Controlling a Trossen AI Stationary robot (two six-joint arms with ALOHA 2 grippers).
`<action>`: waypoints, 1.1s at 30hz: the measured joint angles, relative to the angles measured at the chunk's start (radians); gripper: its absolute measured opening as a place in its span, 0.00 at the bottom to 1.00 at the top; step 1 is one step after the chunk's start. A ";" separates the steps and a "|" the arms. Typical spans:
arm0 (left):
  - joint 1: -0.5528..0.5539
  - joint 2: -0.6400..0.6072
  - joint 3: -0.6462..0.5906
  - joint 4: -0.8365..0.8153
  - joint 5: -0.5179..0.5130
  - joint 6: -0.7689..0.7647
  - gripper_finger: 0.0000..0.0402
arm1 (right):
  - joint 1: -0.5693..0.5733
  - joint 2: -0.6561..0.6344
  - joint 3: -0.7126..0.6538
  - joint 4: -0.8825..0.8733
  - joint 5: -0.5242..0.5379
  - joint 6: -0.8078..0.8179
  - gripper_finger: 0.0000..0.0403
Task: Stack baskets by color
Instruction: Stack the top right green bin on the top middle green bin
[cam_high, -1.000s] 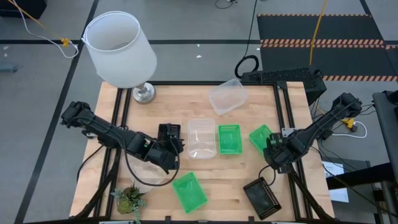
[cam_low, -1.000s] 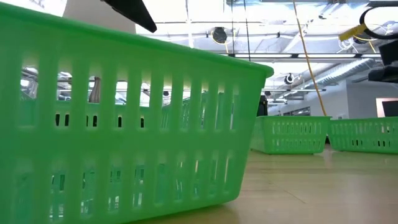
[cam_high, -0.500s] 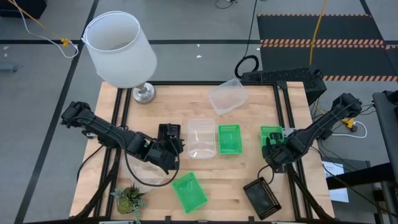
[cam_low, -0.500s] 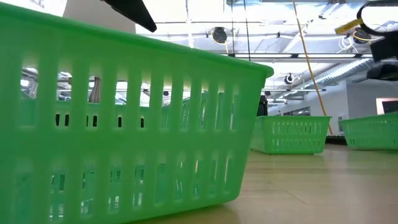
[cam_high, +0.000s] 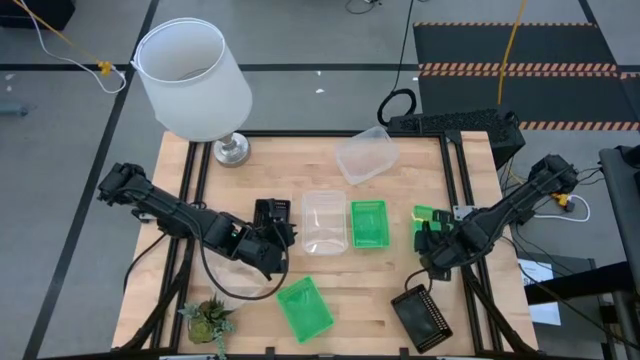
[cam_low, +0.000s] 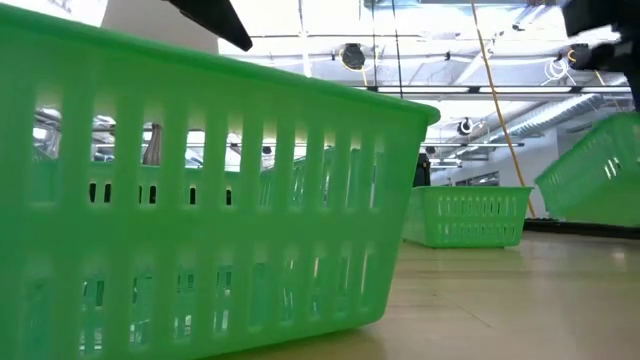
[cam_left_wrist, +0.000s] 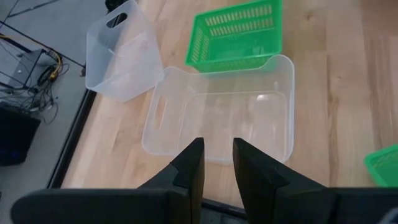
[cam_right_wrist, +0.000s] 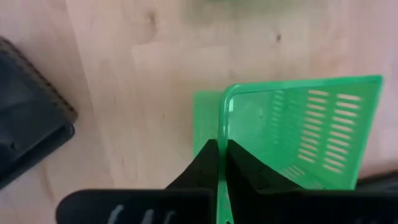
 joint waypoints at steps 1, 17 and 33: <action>0.000 0.000 0.000 0.001 0.000 0.000 0.22 | -0.002 0.022 0.031 -0.020 0.014 0.000 0.01; 0.000 0.000 0.000 0.003 0.000 0.000 0.22 | -0.093 0.422 0.599 -0.287 0.123 -0.074 0.01; -0.001 0.000 0.000 -0.010 0.000 -0.009 0.22 | -0.230 0.609 0.842 -0.289 0.207 -0.345 0.01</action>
